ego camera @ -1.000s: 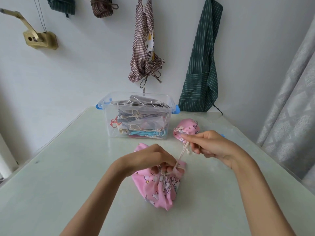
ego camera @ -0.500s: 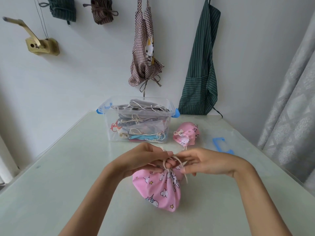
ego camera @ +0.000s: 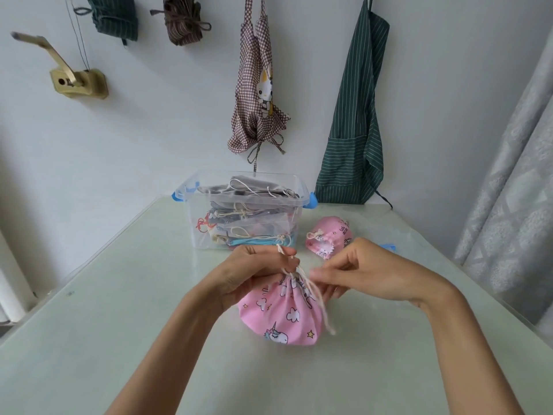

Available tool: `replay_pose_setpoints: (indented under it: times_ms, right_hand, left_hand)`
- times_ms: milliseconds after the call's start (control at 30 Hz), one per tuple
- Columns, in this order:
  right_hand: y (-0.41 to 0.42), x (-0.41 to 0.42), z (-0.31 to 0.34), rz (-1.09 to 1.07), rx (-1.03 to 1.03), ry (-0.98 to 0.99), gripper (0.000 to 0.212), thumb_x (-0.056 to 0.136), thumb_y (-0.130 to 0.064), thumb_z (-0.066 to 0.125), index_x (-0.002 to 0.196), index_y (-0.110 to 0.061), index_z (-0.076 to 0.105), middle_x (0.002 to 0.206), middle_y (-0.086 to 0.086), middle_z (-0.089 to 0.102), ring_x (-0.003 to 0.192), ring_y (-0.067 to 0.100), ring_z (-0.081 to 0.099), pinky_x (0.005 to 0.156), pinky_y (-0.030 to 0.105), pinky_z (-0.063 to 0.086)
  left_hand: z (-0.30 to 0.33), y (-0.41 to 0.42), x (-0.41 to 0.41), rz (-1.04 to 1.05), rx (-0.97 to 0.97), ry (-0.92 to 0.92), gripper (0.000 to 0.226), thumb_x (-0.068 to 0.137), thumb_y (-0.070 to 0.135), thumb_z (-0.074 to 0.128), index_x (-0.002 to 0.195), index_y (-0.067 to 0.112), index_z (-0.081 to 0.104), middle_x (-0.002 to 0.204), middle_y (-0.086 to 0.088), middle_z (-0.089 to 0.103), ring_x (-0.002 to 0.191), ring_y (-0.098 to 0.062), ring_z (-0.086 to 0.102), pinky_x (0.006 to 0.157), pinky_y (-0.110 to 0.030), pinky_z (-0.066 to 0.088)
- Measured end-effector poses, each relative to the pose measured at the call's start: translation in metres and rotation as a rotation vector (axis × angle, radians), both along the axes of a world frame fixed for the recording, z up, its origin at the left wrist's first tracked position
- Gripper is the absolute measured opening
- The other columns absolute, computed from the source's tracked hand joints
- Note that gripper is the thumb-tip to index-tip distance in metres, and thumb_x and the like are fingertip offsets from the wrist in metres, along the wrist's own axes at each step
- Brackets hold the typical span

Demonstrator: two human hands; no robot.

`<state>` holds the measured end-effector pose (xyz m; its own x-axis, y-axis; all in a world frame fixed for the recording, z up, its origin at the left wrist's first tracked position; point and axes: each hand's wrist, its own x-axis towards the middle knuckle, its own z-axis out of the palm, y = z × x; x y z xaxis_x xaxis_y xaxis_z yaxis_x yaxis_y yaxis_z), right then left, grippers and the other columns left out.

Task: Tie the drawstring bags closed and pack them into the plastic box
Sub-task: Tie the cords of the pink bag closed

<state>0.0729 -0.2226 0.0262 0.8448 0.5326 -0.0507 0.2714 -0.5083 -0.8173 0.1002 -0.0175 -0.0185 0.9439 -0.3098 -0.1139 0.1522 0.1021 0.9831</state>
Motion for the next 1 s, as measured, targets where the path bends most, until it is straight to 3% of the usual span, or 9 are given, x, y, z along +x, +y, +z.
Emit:
replay_pose_setpoints:
  times_ms: [133,233,367,567,700,800,933,1000]
  right_hand:
    - [0.01,0.01,-0.01,-0.169,0.068,-0.061,0.018,0.092,-0.019,0.058,0.106,-0.015,0.069,0.086,-0.001,0.07,0.07,0.007,0.065,0.057,0.012,0.047]
    - [0.021,0.012,-0.018,-0.145,0.13,-0.05,0.016,0.087,-0.021,0.065,0.101,-0.023,0.072,0.078,-0.015,0.069,0.064,-0.005,0.058,0.053,0.006,0.039]
    - [0.029,0.017,-0.025,-0.236,0.249,-0.064,0.008,0.079,-0.023,0.073,0.086,-0.027,0.076,0.069,-0.005,0.066,0.06,0.007,0.051,0.052,0.013,0.038]
    - [0.04,0.019,-0.029,-0.273,0.289,-0.134,0.014,0.077,-0.014,0.063,0.07,-0.022,0.072,0.048,-0.014,0.057,0.043,-0.002,0.042,0.046,0.01,0.034]
    - [0.038,0.019,-0.029,-0.238,0.314,-0.192,0.01,0.076,-0.011,0.065,0.07,-0.015,0.07,0.058,-0.003,0.061,0.052,0.007,0.047,0.052,0.017,0.037]
    - [0.039,0.018,-0.03,-0.226,0.3,-0.311,0.009,0.075,-0.009,0.069,0.07,-0.016,0.068,0.064,0.0,0.062,0.058,0.011,0.051,0.058,0.026,0.043]
    - [0.042,0.017,-0.027,-0.291,0.195,-0.675,0.007,0.072,-0.017,0.074,0.07,-0.023,0.07,0.062,-0.015,0.059,0.054,0.005,0.053,0.054,0.016,0.044]
    - [0.04,0.016,-0.023,-0.285,0.211,-0.675,0.004,0.075,-0.021,0.074,0.074,-0.025,0.074,0.065,-0.02,0.064,0.059,0.005,0.061,0.055,0.014,0.046]
  left_hand:
    - [0.002,0.001,0.0,-0.009,-0.012,-0.061,0.013,0.058,0.009,0.077,0.065,0.019,0.076,0.072,0.006,0.072,0.064,-0.002,0.065,0.06,-0.011,0.052]
    - [0.002,0.0,0.0,0.011,-0.014,-0.107,0.021,0.067,-0.001,0.073,0.065,0.02,0.076,0.068,0.002,0.071,0.063,-0.004,0.066,0.059,-0.012,0.052]
    - [0.003,0.003,0.001,0.037,-0.018,-0.162,0.018,0.062,0.003,0.072,0.065,0.02,0.076,0.07,0.002,0.071,0.065,-0.005,0.067,0.062,-0.013,0.053]
    - [0.007,0.004,-0.002,0.094,0.035,-0.293,0.021,0.062,0.0,0.076,0.065,0.02,0.075,0.071,-0.003,0.074,0.068,-0.009,0.07,0.065,-0.016,0.053]
    - [0.01,0.001,-0.005,0.254,0.133,-0.416,0.019,0.063,-0.001,0.077,0.064,0.018,0.075,0.069,-0.003,0.074,0.064,-0.007,0.069,0.061,-0.012,0.051]
    - [0.009,-0.002,-0.005,0.341,0.202,-0.506,0.018,0.066,0.001,0.077,0.067,0.018,0.075,0.07,0.003,0.075,0.064,-0.003,0.069,0.058,-0.011,0.05]
    - [0.008,-0.003,-0.007,0.439,0.231,-0.624,0.009,0.068,0.016,0.082,0.07,0.022,0.076,0.073,0.009,0.075,0.07,-0.006,0.072,0.066,-0.018,0.055]
    - [0.008,-0.001,-0.007,0.509,0.287,-0.67,0.007,0.068,0.025,0.083,0.071,0.024,0.077,0.072,0.012,0.074,0.068,-0.005,0.07,0.069,-0.026,0.057]
